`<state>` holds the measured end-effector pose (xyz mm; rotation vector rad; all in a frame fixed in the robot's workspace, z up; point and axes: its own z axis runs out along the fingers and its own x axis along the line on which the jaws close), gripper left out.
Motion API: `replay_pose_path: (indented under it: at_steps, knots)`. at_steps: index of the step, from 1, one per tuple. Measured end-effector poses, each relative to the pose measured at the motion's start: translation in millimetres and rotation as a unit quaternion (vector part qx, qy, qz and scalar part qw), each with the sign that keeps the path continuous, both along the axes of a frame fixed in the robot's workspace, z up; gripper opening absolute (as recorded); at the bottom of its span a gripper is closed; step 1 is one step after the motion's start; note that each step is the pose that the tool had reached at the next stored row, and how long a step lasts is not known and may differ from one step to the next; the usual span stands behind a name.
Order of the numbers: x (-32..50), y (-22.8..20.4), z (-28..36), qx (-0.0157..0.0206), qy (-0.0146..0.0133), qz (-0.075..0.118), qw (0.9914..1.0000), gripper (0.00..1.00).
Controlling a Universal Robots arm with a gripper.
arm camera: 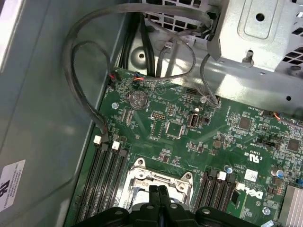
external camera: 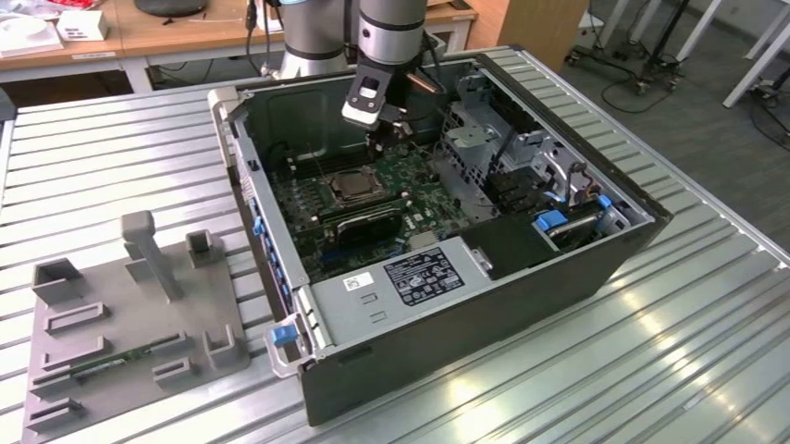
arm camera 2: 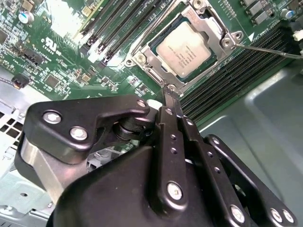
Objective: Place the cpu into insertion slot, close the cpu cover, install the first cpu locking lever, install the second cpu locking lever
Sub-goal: 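Close the cpu cover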
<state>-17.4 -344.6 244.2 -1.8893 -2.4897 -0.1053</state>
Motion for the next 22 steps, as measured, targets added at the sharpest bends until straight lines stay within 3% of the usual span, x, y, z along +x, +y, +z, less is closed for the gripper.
replay_pose_path:
  at_steps: [12,17,22]
  knots:
    - [0.0,0.0,0.0,0.0001,0.0,0.004,0.99999,0.11]
    - [0.0,0.0,-0.1,0.0001,0.0,0.028,0.9996,0.11]
    - [0.0,0.0,-0.1,0.0,0.0,0.055,0.99847,0.11]
